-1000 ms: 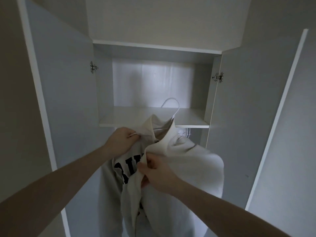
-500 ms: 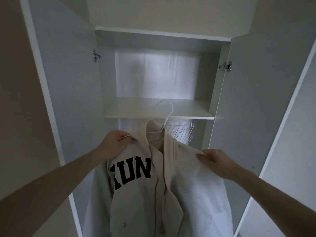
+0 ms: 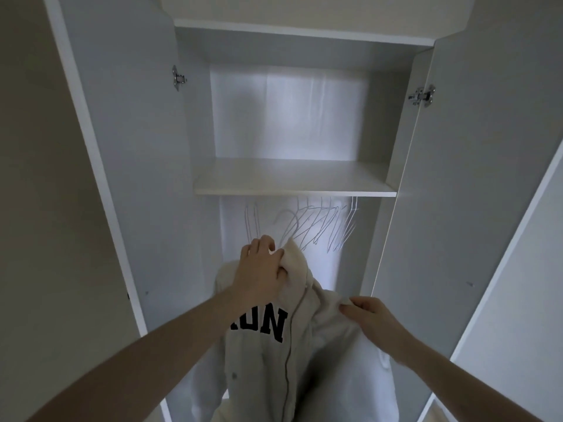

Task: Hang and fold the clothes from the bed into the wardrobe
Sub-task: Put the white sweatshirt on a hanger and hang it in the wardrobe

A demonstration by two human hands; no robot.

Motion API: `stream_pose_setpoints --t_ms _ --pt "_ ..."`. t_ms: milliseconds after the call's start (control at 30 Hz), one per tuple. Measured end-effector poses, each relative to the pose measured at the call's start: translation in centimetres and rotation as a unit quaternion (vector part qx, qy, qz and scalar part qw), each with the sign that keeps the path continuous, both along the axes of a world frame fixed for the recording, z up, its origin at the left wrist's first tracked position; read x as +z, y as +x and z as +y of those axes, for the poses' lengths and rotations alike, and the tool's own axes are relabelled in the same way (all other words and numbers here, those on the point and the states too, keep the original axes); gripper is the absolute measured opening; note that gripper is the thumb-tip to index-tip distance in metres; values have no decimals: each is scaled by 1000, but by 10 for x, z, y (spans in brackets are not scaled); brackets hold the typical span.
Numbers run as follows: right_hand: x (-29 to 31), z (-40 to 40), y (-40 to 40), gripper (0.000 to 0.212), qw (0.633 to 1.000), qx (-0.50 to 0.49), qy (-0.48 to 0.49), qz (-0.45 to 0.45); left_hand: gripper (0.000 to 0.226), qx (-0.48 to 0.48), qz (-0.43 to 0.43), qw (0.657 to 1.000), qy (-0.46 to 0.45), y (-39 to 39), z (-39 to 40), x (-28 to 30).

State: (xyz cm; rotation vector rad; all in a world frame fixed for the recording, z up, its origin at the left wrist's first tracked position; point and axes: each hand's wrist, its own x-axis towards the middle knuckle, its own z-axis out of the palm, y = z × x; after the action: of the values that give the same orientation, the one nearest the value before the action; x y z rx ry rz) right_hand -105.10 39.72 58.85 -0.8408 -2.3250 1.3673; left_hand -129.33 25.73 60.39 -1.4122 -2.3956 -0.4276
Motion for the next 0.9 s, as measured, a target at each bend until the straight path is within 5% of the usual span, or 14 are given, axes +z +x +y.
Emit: stream_pose_setpoints --t_ms 67,100,200,333,533,900 --pt "-13 -9 -9 39 999 -39 -14 13 35 14 -43 999 8 2 2 -9" --pt "-18 -13 -14 37 998 -55 -20 21 40 7 -133 990 43 5 3 -11" --pt "-34 -26 -38 41 997 -65 -8 33 58 -24 -427 894 135 11 9 -26" --pt "-54 -34 -73 41 997 -66 -29 39 87 -3 -505 852 136 -7 13 -42" --pt "-66 -30 -138 32 994 -24 -86 67 95 101 -515 836 162 -58 38 -43" --pt "-100 -4 -236 10 979 160 -103 78 15 243 -385 888 63 -124 85 -58"
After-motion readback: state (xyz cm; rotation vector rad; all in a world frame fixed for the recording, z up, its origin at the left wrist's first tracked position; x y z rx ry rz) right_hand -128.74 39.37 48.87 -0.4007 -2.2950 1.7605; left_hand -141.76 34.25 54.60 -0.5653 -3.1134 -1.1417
